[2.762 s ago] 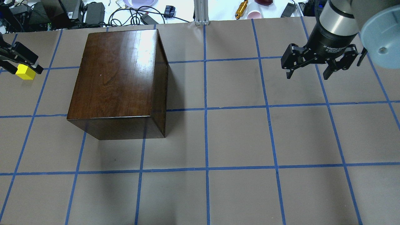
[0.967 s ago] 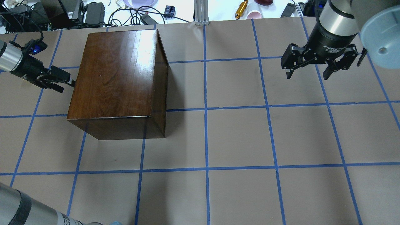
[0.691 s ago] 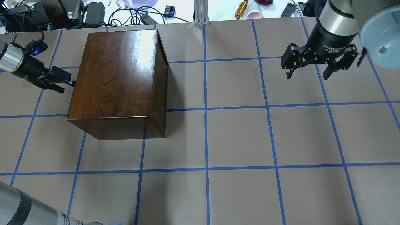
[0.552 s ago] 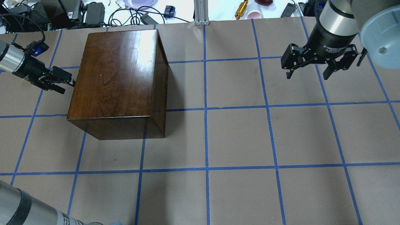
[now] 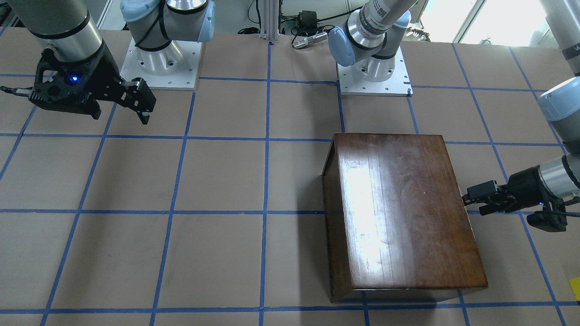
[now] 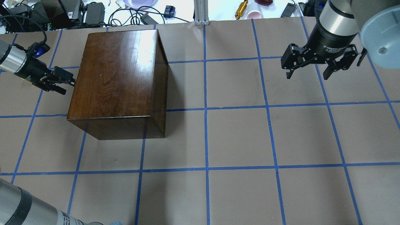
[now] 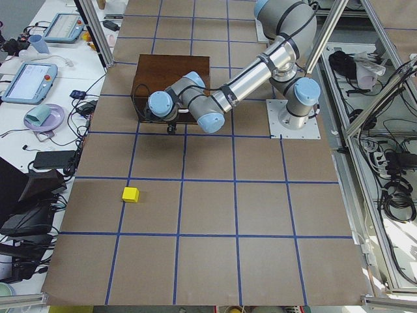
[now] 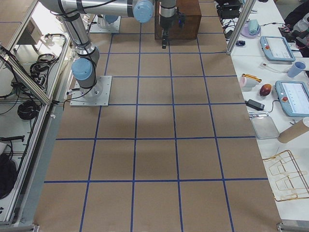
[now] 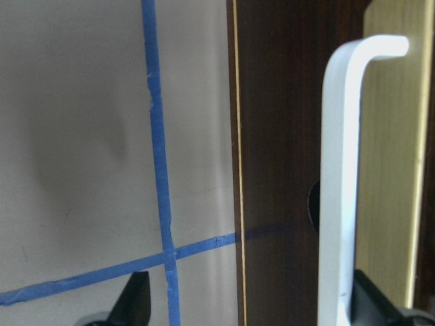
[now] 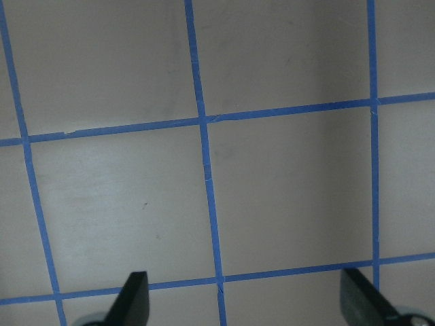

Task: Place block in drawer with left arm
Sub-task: 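Hook the left gripper onto the white drawer handle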

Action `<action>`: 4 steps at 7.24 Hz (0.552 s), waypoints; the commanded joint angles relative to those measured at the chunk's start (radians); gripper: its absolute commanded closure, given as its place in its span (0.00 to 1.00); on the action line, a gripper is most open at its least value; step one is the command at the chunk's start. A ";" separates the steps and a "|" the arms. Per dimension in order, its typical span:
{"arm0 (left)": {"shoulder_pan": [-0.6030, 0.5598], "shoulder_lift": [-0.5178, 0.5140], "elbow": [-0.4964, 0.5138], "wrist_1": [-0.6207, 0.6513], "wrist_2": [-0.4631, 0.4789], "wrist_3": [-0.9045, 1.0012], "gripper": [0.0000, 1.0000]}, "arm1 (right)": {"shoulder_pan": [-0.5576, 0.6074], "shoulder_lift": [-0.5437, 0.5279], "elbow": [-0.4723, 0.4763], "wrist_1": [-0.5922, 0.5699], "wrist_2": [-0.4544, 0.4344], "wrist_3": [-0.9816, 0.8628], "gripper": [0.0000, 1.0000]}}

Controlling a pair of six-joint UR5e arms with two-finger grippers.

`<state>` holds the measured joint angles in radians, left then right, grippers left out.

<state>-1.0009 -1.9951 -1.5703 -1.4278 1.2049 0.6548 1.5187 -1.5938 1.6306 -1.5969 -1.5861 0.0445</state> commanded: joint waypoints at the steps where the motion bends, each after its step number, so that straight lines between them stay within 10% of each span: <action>1: -0.001 -0.005 0.001 0.079 0.008 -0.007 0.00 | 0.000 0.000 0.000 0.000 0.000 0.000 0.00; 4: 0.001 -0.008 0.012 0.099 0.015 -0.006 0.00 | 0.000 0.000 0.000 0.000 0.000 0.000 0.00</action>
<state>-1.0014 -2.0025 -1.5647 -1.3340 1.2175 0.6484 1.5187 -1.5938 1.6306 -1.5969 -1.5861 0.0445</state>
